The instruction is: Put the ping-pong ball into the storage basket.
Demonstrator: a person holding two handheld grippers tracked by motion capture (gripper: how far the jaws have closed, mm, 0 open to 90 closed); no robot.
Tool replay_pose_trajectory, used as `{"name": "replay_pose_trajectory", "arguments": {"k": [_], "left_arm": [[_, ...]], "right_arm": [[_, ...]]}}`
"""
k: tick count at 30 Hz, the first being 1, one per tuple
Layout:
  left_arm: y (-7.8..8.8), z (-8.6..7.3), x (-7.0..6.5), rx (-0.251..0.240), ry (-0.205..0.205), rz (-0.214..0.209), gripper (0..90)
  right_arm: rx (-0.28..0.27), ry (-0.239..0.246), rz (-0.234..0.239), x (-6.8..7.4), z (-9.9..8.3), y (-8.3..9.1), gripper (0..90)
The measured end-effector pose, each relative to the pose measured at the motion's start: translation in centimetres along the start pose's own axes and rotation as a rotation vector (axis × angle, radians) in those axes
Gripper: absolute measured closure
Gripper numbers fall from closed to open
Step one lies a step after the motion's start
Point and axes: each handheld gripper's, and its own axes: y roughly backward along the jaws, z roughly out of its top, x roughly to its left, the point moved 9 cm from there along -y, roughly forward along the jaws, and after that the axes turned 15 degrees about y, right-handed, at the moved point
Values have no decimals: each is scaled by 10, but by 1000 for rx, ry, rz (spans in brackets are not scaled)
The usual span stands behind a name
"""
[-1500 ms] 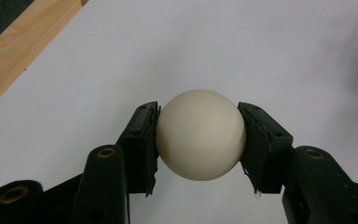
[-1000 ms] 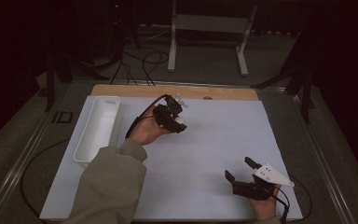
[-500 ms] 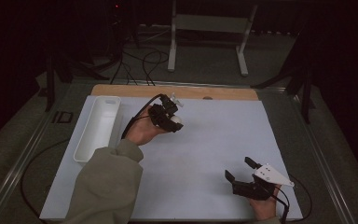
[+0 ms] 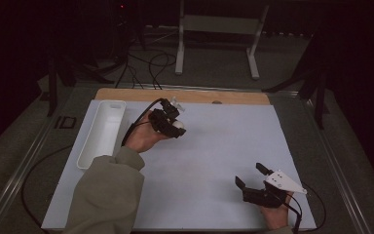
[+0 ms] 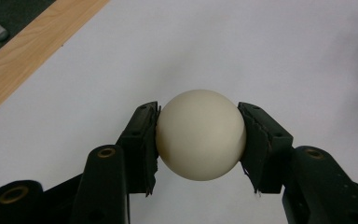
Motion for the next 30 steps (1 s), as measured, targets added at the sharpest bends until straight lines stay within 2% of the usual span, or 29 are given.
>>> {"name": "replay_pose_trajectory", "arguments": {"k": [30], "left_arm": [[20, -11, 13, -20, 21, 17, 514]], "right_arm": [[4, 30, -8, -5, -1, -5, 75]]}}
